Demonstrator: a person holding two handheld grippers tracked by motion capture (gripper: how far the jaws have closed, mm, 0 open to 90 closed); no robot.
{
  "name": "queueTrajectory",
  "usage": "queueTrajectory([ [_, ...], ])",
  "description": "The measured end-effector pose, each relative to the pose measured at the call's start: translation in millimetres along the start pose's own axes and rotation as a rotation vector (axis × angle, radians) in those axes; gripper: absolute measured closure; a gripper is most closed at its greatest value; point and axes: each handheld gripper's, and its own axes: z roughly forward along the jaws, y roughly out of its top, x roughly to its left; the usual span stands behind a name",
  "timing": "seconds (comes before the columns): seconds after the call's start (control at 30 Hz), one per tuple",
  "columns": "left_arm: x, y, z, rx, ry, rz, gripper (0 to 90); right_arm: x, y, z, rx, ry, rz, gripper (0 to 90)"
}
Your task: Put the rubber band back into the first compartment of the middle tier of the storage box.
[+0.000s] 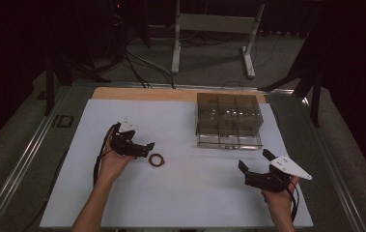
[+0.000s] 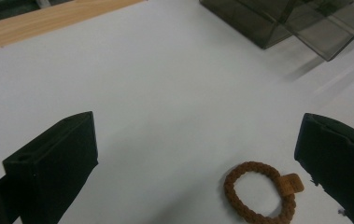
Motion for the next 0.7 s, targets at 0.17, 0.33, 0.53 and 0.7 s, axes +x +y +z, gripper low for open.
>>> queueTrajectory([
  [0.17, -1.8, -0.7, 4.1, 0.036, -0.005, -0.014, 3.6, 1.5, -0.8, 1.0, 0.007, 0.006, -0.005, 0.0],
  [0.33, -6.7, -1.3, 10.0, 0.075, -0.024, -0.009, 5.1, 0.0, -0.1, -1.1, -0.001, 0.0, 0.0, 0.0],
  [0.53, -13.2, -3.9, 14.3, 0.122, -0.02, 0.008, 9.4, -0.4, -0.1, -0.9, 0.001, -0.001, 0.0, 0.0],
  [0.7, -16.7, -11.0, 16.8, 0.15, -0.015, 0.005, 16.9, -0.9, 0.0, -1.4, 0.001, -0.004, 0.001, 0.0],
])
